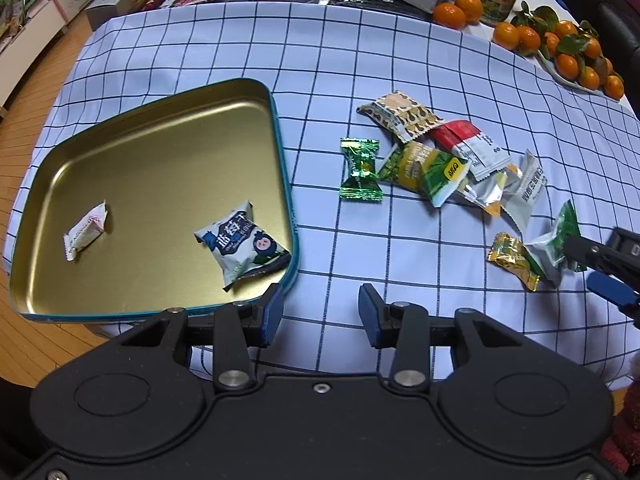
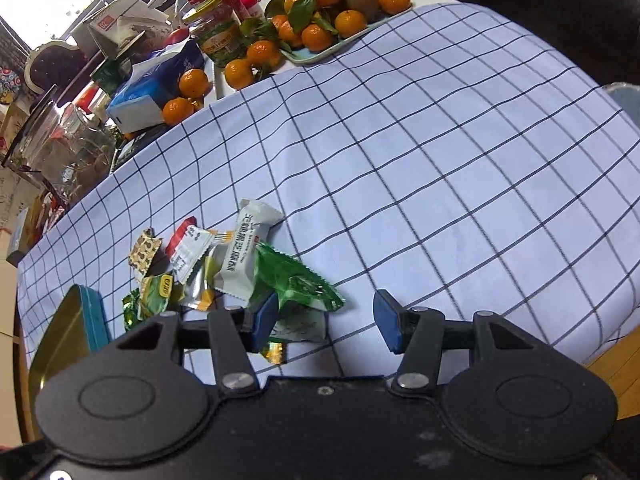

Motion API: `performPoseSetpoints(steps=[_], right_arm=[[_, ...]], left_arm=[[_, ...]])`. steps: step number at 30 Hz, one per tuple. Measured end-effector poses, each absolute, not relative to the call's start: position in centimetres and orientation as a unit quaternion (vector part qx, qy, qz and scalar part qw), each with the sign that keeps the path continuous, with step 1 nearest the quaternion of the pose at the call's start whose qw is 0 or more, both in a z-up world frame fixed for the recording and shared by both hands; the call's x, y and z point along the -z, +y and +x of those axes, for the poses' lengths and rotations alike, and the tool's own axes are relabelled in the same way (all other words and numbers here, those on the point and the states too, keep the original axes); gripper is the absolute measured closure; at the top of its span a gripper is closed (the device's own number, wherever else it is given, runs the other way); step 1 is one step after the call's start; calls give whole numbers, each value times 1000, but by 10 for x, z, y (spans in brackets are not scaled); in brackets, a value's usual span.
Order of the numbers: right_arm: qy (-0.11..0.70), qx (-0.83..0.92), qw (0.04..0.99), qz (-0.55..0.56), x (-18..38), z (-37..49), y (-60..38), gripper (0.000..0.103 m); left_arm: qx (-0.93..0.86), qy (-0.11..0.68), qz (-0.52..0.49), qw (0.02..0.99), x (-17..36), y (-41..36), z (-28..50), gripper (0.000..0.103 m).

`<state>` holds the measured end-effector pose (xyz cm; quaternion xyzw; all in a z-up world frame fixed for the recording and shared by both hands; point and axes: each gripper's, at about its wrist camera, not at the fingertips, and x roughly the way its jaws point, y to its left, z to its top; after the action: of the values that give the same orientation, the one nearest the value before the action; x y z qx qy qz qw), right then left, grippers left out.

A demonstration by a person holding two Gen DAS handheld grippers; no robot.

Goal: Organize snacks
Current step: 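Grasp the green Suibianguo packet with the right gripper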

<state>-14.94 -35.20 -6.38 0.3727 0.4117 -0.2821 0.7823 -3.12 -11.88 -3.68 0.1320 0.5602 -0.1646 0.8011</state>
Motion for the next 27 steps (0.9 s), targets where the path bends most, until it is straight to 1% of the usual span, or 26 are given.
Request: performPoseSetpoints(steps=[6,19,22,24,27], right_arm=[[410,266,775,401,72,-129,-346,45],[416,269,775,393,80,-104,-339,43],[419,268,778,382,80,-102,-338,44],[422,269,782,372,79,-101,-337,47],[424,272,786,358,78,-104,-336,48]], left_arm=[[160,567,127,798,41,-116,-28,53],[167,578,111,791,46,-117,-22,53],[172,578,112,790,46,-119,-23,54],[174,578,113,789,46,-119,-24,53],[176,577,114,789,47,-121,-24,53]])
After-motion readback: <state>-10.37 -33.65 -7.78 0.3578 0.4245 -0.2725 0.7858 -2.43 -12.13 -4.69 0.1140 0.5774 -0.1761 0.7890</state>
